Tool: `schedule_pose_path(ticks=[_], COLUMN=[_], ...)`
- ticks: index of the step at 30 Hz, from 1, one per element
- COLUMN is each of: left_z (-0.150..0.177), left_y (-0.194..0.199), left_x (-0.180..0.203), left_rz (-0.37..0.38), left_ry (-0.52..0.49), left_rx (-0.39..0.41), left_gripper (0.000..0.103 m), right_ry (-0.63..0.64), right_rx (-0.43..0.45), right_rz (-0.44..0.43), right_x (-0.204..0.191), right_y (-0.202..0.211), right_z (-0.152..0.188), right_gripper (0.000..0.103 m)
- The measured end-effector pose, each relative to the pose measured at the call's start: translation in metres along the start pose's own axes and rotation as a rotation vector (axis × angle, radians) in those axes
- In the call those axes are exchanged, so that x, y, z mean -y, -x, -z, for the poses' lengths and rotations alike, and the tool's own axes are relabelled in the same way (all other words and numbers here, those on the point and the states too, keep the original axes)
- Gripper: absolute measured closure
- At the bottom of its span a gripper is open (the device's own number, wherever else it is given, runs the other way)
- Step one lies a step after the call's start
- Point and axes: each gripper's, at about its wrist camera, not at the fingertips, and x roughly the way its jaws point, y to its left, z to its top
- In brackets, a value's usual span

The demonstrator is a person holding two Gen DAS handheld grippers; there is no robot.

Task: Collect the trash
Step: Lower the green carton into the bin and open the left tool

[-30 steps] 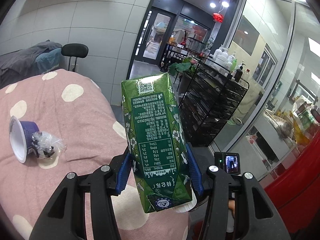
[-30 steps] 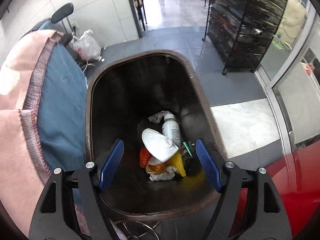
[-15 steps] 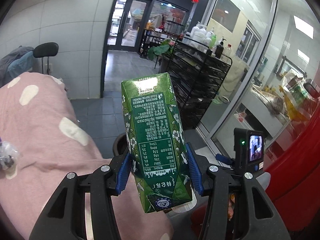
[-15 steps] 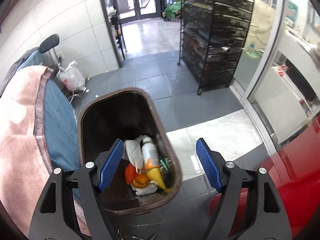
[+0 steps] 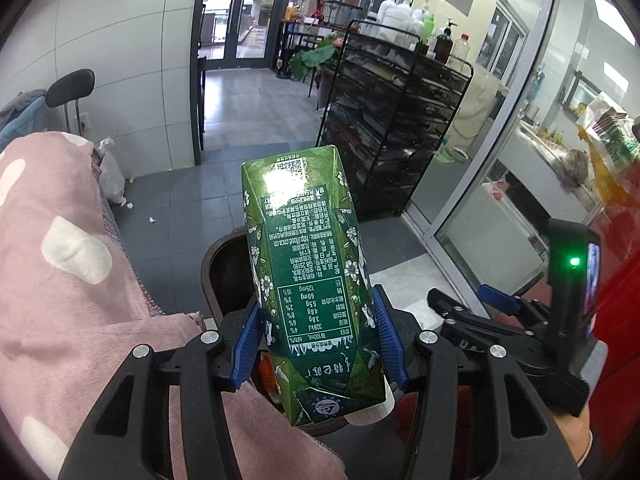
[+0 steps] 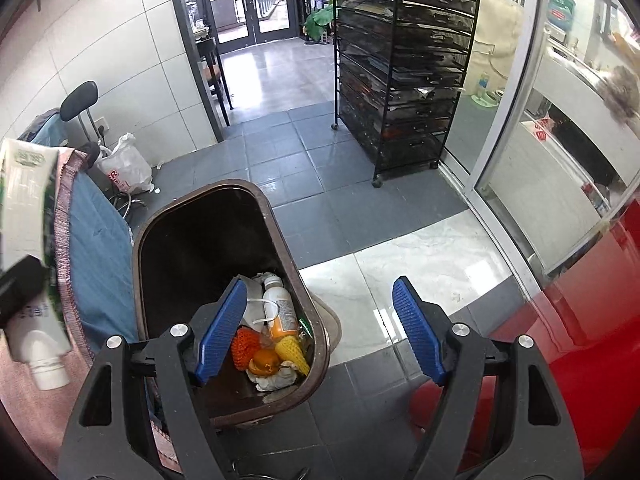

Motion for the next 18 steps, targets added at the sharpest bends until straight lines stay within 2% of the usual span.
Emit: schedule_pose_path(ticks=[1, 3, 4, 5, 13, 18], left_z=[0.0, 0.001, 0.002, 0.003, 0.005, 0.007], left_y=[-0.003, -0.005, -0.004, -0.003, 0.016, 0.032], left_x=[0.0, -0.001, -0.001, -0.001, -0.001, -0.005], left_rz=[-0.008, -0.015, -0.014, -0.012, 0.023, 0.01], left_ry=[-0.003, -0.01, -0.012, -0.013, -0.009, -0.003], left_rx=[-0.01, -0.021, -0.015, -0.008, 0.037, 0.077], left_gripper=[0.051, 0.039, 0.028, 0.022, 0.017, 0.015], right_ry=[-0.004, -0.01, -0.01, -0.008, 0.004, 0.022], right_rx=[-0.001, 0.003, 0.005, 0.006, 0.007, 0.012], right_rz=[-0.001, -0.004, -0.002, -0.001, -0.013, -0.044], right_x=[0.0, 0.002, 0.0, -0.001, -0.009, -0.017], right_y=[0.0, 0.0, 0.002, 0.002, 0.004, 0.008], right_z=[0.0, -0.001, 0.0, 0.0, -0.001, -0.003], right_gripper=[0.028, 0.028, 0.028, 0.028, 0.028, 0.028])
